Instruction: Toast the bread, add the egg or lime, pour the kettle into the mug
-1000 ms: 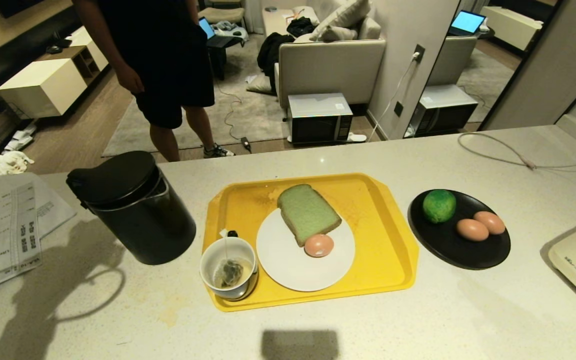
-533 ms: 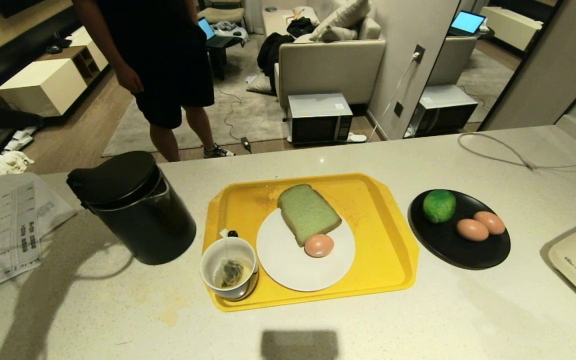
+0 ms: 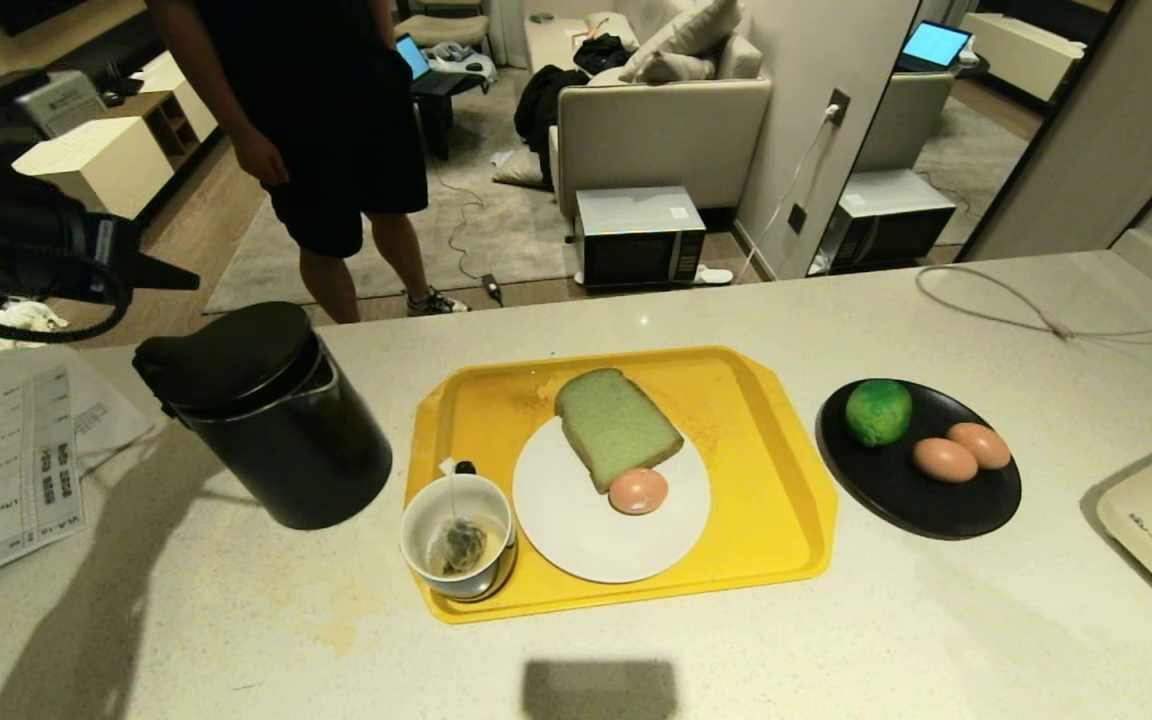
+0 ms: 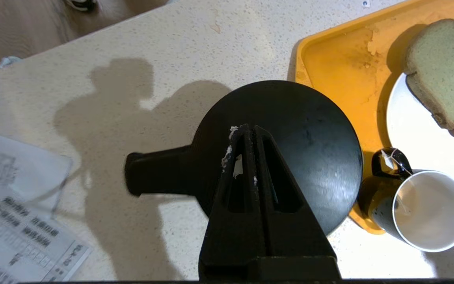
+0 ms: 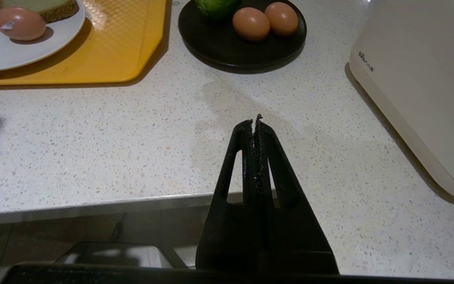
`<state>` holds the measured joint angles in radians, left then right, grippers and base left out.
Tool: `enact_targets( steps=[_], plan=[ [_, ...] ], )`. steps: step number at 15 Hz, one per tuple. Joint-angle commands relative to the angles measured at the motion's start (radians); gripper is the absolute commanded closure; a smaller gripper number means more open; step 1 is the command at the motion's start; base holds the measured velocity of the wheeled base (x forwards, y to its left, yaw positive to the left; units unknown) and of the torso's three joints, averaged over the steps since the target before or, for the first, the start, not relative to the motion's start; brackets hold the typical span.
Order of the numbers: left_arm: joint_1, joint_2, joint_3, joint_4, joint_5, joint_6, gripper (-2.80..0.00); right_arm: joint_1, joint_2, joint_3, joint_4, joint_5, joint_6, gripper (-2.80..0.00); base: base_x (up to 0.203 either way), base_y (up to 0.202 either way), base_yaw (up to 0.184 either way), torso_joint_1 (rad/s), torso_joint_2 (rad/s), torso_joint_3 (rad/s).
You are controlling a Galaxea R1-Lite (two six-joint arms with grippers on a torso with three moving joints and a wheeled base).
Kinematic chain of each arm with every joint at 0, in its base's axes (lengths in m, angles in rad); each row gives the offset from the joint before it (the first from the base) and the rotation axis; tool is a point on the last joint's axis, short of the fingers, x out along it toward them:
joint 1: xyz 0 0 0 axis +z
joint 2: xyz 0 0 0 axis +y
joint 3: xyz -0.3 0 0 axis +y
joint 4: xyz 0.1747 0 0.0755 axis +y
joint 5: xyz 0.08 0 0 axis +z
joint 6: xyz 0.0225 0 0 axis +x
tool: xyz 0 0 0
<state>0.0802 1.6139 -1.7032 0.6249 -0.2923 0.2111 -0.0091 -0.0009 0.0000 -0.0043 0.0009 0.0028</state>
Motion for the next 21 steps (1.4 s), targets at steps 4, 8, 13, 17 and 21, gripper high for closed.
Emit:
enact_targets(
  steps=[4,8,13,17,21],
  plan=[
    [-0.058,0.068,-0.008,0.025,-0.006,-0.007,0.00,0.000,0.001,0.002,0.000,0.001,0.000,0.00,0.000,0.000,0.000,0.000,0.00,0.000],
    [-0.085,0.089,-0.001,0.037,-0.004,-0.007,0.00,0.000,0.001,0.002,0.000,0.001,0.000,0.00,0.000,0.000,0.000,0.000,0.00,0.000],
    [-0.105,0.116,0.000,0.085,0.004,-0.007,0.00,0.000,0.001,0.002,0.000,0.001,0.000,0.00,0.000,0.000,0.000,0.000,0.00,0.000],
    [-0.103,0.102,-0.001,0.086,0.009,-0.006,0.00,0.000,0.001,0.002,0.000,0.001,0.000,0.00,0.000,0.000,0.000,0.000,0.00,0.000],
    [-0.105,0.038,-0.011,0.132,0.018,-0.004,0.00,-0.001,0.001,0.002,0.000,0.001,0.000,0.00,0.000,0.000,0.000,0.000,0.00,0.000]
  ],
)
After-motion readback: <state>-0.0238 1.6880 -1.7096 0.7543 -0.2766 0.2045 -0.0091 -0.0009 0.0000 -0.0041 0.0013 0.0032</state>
